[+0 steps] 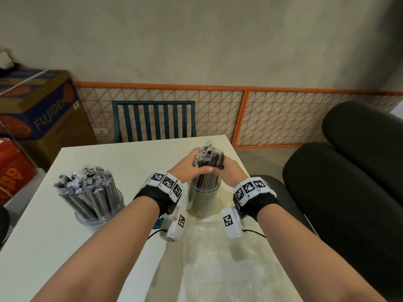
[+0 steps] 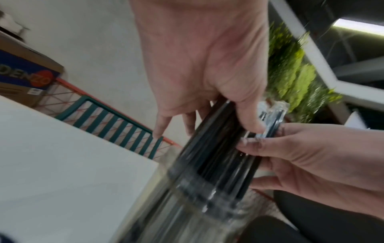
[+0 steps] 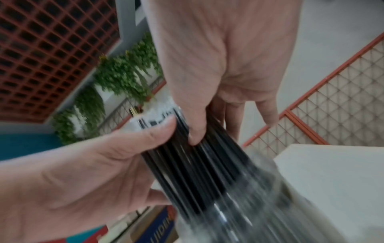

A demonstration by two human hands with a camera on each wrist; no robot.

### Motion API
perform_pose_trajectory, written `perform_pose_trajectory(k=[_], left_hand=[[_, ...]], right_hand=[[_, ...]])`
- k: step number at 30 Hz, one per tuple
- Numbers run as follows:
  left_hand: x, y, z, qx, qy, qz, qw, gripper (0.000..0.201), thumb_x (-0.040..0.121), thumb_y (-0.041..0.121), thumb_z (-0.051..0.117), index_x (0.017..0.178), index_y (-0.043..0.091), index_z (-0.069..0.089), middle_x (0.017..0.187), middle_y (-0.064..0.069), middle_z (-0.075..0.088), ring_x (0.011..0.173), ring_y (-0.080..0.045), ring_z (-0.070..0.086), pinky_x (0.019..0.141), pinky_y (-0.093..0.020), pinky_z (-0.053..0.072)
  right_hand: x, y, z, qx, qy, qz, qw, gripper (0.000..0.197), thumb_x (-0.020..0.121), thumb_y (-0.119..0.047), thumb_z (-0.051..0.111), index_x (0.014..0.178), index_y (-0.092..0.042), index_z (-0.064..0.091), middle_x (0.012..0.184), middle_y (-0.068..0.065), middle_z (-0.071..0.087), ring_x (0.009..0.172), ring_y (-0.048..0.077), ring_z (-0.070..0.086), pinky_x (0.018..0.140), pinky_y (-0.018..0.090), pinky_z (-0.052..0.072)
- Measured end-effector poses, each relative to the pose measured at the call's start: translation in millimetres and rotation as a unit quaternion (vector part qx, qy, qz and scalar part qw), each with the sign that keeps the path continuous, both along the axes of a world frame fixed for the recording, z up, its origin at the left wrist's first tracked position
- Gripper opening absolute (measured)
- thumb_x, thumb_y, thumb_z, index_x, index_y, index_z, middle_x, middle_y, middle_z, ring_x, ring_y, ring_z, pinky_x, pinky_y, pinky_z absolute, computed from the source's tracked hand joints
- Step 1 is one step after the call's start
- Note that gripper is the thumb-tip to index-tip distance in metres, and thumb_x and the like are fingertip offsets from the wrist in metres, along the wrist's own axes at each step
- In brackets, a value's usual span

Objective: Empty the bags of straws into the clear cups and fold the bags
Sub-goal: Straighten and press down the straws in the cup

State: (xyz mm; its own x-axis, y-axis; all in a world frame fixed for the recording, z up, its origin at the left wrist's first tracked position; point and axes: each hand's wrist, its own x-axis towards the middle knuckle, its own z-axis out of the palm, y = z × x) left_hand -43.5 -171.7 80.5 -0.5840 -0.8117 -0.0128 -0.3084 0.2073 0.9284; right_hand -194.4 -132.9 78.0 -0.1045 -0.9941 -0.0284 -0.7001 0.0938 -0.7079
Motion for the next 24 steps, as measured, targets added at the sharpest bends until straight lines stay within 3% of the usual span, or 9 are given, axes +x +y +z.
perform_pose_trajectory(k=[3,5,9,11,14,17,19,22,24], left_hand=[[4,-4,15,-0.031,0.008,0.025,0.999,0.06,0.083,0.021,0.067,0.134,0.012,0.037,0.125,-0.002,0.054,0.116,-0.015,0.053,0.097,-0.03,0.043],[10,-8,16,-0.006,-0.013,-0.006,1.0,0.072,0.078,0.018,0.073,0.137,0.013,0.033,0.129,-0.005,0.053,0.121,-0.019,0.051,0.099,-0.032,0.043],[19,-11,0,0.043,-0.093,-0.035,0.994,0.108,0.07,0.013,0.08,0.149,0.017,0.006,0.152,-0.008,0.03,0.139,-0.023,0.03,0.115,-0.039,0.026],[19,-9,-6,0.05,-0.071,-0.029,0.996,0.117,0.069,0.008,0.079,0.15,0.018,-0.005,0.154,-0.006,0.021,0.142,-0.021,0.022,0.115,-0.035,0.02],[12,-9,-9,0.097,0.004,-0.025,0.995,0.117,0.07,-0.004,0.076,0.149,0.02,-0.008,0.145,-0.002,0.03,0.139,-0.018,0.027,0.112,-0.033,0.025],[1,-9,-8,0.086,0.022,-0.005,0.996,0.097,0.072,-0.001,0.075,0.147,0.016,0.015,0.14,-0.004,0.041,0.135,-0.018,0.035,0.109,-0.028,0.028],[-2,-10,-6,0.039,-0.004,0.0,0.999,0.078,0.076,0.008,0.074,0.141,0.012,0.032,0.139,-0.007,0.048,0.131,-0.02,0.042,0.109,-0.029,0.031],[3,-17,1,-0.002,-0.061,-0.003,0.998,0.059,0.083,0.016,0.067,0.136,0.011,0.044,0.135,-0.009,0.054,0.127,-0.022,0.048,0.105,-0.029,0.034],[9,-24,8,-0.016,-0.104,-0.019,0.994,0.055,0.084,0.02,0.066,0.136,0.013,0.047,0.135,-0.007,0.055,0.126,-0.021,0.049,0.105,-0.031,0.035]], right_hand=[[-9,-2,26,-0.033,-0.032,0.014,0.999,0.039,0.088,-0.023,0.063,0.125,-0.011,0.057,0.122,0.008,0.064,0.106,0.015,0.054,0.086,0.024,0.038],[-16,-4,33,-0.004,-0.015,0.043,0.999,0.044,0.083,-0.019,0.068,0.125,-0.013,0.057,0.124,0.007,0.063,0.109,0.015,0.053,0.09,0.026,0.038],[-17,-3,17,0.1,-0.009,0.097,0.99,0.087,0.069,-0.005,0.079,0.142,-0.014,0.034,0.141,0.007,0.048,0.133,0.024,0.041,0.112,0.04,0.031],[-11,-3,2,0.099,-0.033,0.111,0.988,0.101,0.061,-0.005,0.084,0.144,-0.013,0.026,0.143,0.008,0.044,0.134,0.023,0.038,0.114,0.039,0.028],[1,-3,-12,0.054,-0.08,0.079,0.992,0.113,0.058,-0.008,0.087,0.146,-0.012,0.017,0.143,0.007,0.042,0.134,0.021,0.037,0.114,0.033,0.027],[11,-2,-17,0.024,-0.078,0.028,0.996,0.104,0.063,-0.015,0.084,0.146,-0.018,0.02,0.139,0.005,0.047,0.128,0.021,0.043,0.106,0.031,0.033],[13,-3,-15,0.016,-0.068,-0.001,0.998,0.088,0.07,-0.016,0.08,0.142,-0.017,0.03,0.134,0.007,0.054,0.123,0.024,0.05,0.1,0.03,0.038],[7,-7,-2,0.016,-0.02,0.001,1.0,0.061,0.077,-0.014,0.072,0.133,-0.011,0.046,0.127,0.011,0.06,0.118,0.027,0.055,0.09,0.026,0.04],[1,-10,10,0.031,0.002,0.019,0.999,0.053,0.079,-0.013,0.071,0.128,-0.01,0.051,0.124,0.012,0.062,0.117,0.027,0.055,0.091,0.027,0.041]])
